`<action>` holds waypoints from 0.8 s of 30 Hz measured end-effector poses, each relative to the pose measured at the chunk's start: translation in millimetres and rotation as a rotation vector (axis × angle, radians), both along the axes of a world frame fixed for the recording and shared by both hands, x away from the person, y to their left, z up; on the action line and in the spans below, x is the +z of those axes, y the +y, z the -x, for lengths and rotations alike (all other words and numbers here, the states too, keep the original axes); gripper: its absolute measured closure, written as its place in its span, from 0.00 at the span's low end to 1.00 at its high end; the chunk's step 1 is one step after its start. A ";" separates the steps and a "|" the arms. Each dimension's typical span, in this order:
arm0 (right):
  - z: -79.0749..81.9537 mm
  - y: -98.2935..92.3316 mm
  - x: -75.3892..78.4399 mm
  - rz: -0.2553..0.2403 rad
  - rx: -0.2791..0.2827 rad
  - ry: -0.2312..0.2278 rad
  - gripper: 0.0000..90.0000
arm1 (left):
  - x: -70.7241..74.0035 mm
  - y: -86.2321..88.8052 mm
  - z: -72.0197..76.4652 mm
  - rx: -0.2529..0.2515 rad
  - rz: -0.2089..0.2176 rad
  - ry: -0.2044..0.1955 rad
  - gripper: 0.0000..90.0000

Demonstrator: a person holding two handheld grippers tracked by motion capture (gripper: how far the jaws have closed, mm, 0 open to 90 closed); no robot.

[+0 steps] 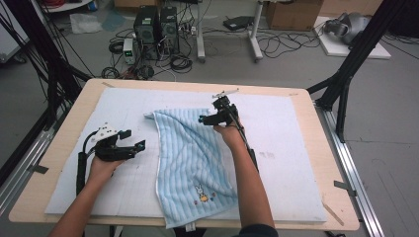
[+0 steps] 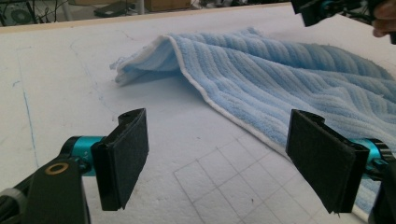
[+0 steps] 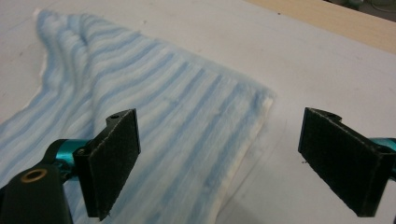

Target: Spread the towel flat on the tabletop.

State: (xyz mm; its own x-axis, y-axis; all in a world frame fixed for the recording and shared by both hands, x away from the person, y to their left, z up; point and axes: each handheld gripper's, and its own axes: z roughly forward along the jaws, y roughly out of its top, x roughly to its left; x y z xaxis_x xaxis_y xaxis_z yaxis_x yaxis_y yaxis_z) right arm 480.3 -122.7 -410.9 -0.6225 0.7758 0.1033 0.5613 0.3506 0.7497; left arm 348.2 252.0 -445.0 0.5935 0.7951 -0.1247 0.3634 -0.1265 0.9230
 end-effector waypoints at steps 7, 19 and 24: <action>-23.7 17.6 -7.9 0.048 -0.021 0.014 0.43 | -0.2 2.0 -0.5 0.007 0.004 0.002 0.24; -36.5 46.0 -28.0 0.158 -0.037 0.010 0.92 | -2.9 6.7 -1.3 0.021 0.016 0.017 0.25; -37.2 44.1 -24.5 0.232 -0.053 -0.019 0.96 | -2.8 6.3 -1.1 0.024 0.016 0.017 0.26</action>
